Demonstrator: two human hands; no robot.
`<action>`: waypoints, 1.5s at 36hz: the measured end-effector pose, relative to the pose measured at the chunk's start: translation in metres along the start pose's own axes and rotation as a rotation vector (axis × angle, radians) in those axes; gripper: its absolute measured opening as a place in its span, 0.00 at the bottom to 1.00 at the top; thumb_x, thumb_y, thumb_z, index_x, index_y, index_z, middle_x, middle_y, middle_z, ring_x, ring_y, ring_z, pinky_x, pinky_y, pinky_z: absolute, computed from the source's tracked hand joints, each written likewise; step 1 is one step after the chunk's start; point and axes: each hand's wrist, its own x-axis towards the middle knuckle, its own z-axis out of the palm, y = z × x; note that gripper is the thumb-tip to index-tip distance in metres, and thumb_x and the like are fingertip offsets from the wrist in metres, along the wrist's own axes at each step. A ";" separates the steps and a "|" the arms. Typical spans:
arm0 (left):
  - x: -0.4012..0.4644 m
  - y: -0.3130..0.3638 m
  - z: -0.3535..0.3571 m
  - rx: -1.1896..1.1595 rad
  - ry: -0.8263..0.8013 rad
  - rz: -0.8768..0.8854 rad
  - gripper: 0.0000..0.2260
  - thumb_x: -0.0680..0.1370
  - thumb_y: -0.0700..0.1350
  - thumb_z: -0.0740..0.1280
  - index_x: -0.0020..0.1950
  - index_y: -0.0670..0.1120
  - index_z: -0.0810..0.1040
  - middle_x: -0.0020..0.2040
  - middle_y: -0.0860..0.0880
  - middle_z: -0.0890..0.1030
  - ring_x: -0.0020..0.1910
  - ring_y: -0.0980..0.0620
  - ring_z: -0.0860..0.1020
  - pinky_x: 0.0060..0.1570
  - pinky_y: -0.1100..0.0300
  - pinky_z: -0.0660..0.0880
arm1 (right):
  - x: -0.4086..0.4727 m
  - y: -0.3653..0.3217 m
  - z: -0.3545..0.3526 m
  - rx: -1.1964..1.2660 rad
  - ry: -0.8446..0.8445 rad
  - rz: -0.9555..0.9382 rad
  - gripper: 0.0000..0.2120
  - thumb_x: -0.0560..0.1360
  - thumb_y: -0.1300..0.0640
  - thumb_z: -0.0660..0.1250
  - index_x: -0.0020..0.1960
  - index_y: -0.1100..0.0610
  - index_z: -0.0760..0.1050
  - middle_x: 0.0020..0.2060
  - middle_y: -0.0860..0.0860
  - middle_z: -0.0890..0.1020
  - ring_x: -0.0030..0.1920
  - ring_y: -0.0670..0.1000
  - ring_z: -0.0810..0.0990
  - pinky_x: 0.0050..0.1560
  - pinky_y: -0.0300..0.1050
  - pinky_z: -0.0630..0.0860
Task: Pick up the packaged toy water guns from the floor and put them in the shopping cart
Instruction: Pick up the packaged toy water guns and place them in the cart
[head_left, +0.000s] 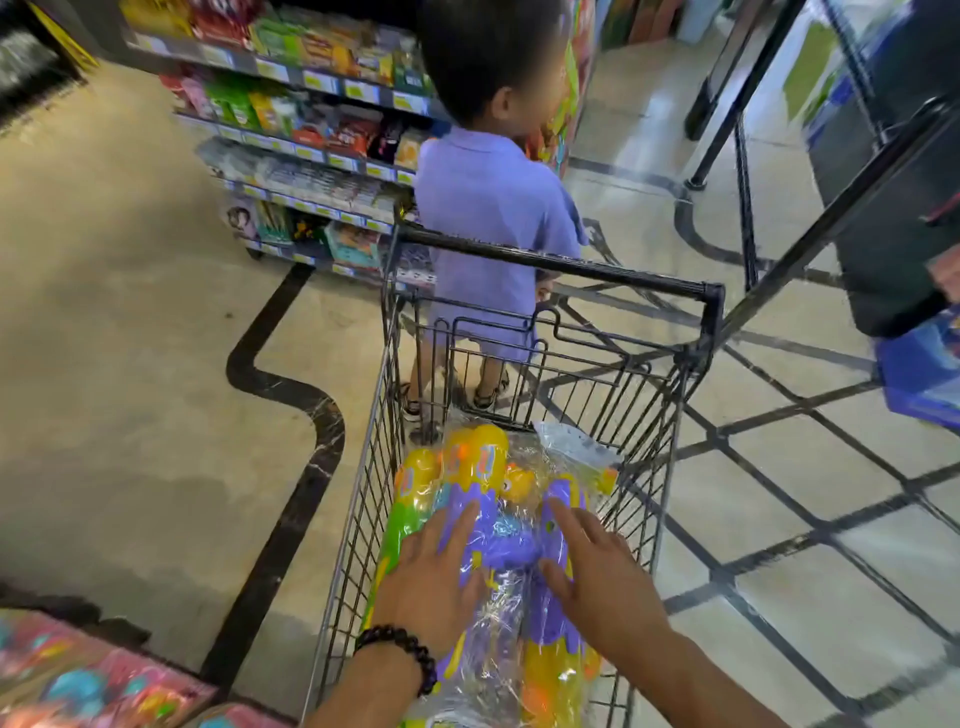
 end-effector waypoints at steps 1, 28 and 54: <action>-0.004 0.000 -0.005 -0.008 0.008 -0.005 0.32 0.82 0.66 0.52 0.79 0.66 0.34 0.83 0.55 0.49 0.78 0.47 0.58 0.68 0.52 0.71 | -0.004 -0.002 -0.004 0.003 -0.008 -0.021 0.34 0.82 0.37 0.56 0.82 0.40 0.43 0.77 0.43 0.61 0.70 0.54 0.70 0.61 0.51 0.78; -0.248 0.076 -0.072 -0.053 0.308 -0.526 0.28 0.80 0.66 0.52 0.79 0.63 0.55 0.72 0.57 0.69 0.69 0.48 0.71 0.66 0.49 0.74 | -0.090 -0.062 -0.102 -0.286 -0.218 -0.804 0.33 0.83 0.42 0.57 0.83 0.43 0.46 0.80 0.45 0.59 0.78 0.52 0.61 0.68 0.51 0.73; -0.744 0.268 0.163 -0.263 0.536 -1.416 0.28 0.83 0.63 0.54 0.81 0.61 0.49 0.80 0.50 0.58 0.76 0.43 0.61 0.69 0.46 0.70 | -0.526 -0.133 0.058 -0.638 -0.361 -1.718 0.32 0.80 0.40 0.60 0.80 0.45 0.55 0.75 0.46 0.67 0.71 0.54 0.70 0.66 0.51 0.72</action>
